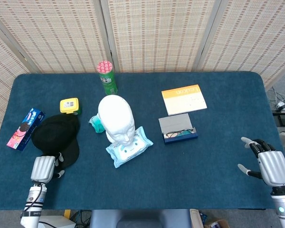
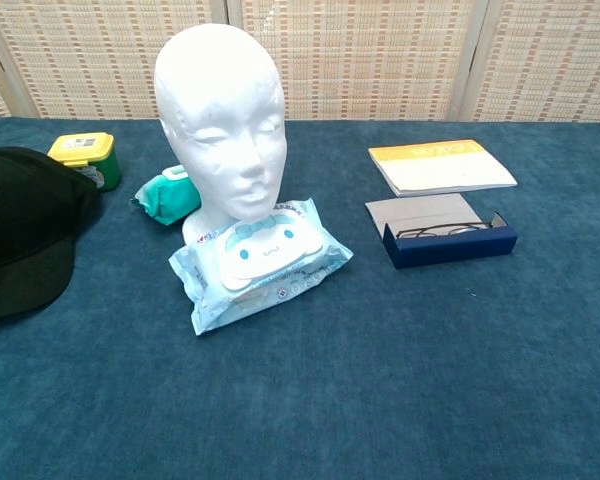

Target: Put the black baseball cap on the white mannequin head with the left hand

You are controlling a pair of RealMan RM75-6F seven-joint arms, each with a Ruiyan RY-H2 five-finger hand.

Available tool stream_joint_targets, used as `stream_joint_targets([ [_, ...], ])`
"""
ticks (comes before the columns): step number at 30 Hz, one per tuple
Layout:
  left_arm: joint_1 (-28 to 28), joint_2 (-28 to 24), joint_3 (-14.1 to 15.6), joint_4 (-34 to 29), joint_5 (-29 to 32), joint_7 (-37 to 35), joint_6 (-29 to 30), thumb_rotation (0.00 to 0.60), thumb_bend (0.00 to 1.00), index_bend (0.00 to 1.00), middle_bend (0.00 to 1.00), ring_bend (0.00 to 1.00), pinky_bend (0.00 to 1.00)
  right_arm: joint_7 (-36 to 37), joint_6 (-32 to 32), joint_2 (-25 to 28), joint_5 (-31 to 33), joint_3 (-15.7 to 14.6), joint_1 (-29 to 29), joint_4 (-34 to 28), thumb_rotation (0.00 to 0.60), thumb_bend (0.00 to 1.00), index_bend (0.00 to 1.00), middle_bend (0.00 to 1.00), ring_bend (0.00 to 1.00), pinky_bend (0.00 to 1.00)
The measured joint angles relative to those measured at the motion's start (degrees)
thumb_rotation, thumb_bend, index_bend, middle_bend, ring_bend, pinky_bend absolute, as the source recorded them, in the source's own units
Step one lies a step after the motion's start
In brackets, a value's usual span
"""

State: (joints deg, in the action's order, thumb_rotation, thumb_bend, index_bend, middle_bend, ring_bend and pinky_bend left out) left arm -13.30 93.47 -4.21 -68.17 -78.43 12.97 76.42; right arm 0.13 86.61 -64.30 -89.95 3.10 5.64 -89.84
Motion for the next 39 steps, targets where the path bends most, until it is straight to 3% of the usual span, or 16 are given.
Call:
stream_joint_targets([
  [24, -0.4, 5.7, -1.9, 11.4, -1.4, -4.6, 4.0, 0.600, 0.03, 0.55, 0.62, 0.36, 0.51, -1.1, -0.5, -0.1, 0.2, 0.0, 0.2, -0.2, 0.600, 0.00, 0.24, 0.40, 0.26, 0.40],
  [33, -0.6, 7.0, -2.4, 16.5, -4.9, -12.0, 9.5, 0.600, 0.04, 0.58, 0.51, 0.34, 0.49, -1.7, -0.4, -0.2, -0.1, -0.1, 0.1, -0.3, 0.600, 0.00, 0.24, 0.40, 0.26, 0.40],
  [39, -1.1, 7.8, -3.0, 19.3, -6.1, -14.7, 11.6, 0.600, 0.04, 0.58, 0.50, 0.34, 0.49, -1.7, -0.5, -0.3, 0.0, -0.1, 0.2, -0.3, 0.600, 0.00, 0.24, 0.40, 0.26, 0.40],
])
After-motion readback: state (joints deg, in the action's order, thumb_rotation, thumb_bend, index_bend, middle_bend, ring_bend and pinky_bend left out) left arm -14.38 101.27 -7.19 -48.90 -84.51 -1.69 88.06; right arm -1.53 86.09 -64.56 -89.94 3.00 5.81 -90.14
